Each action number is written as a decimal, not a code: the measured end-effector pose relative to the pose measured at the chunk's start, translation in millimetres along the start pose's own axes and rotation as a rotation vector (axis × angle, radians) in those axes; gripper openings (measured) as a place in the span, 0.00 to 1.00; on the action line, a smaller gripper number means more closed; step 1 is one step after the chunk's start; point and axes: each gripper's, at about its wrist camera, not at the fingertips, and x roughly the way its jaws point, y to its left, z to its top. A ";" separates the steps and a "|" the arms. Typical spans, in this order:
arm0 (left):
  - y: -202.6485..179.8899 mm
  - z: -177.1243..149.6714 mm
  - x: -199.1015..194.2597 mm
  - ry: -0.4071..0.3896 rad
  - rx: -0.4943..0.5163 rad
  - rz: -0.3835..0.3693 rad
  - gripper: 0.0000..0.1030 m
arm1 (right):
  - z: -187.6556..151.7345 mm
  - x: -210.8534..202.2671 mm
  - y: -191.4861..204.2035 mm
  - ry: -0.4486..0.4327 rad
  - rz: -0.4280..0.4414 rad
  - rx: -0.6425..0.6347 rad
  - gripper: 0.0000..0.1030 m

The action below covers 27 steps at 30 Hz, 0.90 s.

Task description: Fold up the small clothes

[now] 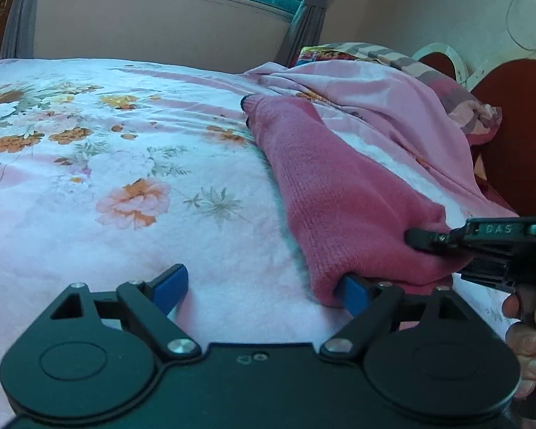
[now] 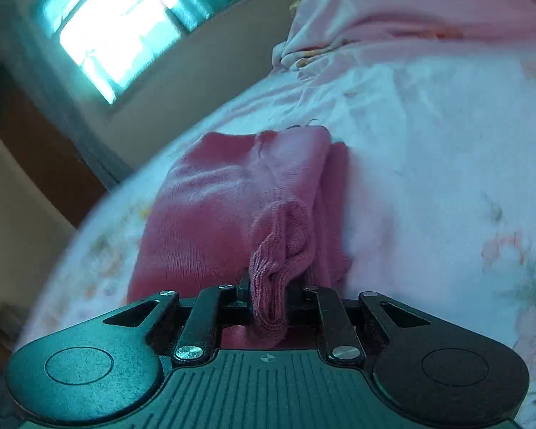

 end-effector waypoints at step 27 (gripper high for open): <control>-40.6 81.5 91.1 0.045 0.176 -0.063 0.43 | 13.2 48.3 10.3 0.001 -0.090 -0.601 0.00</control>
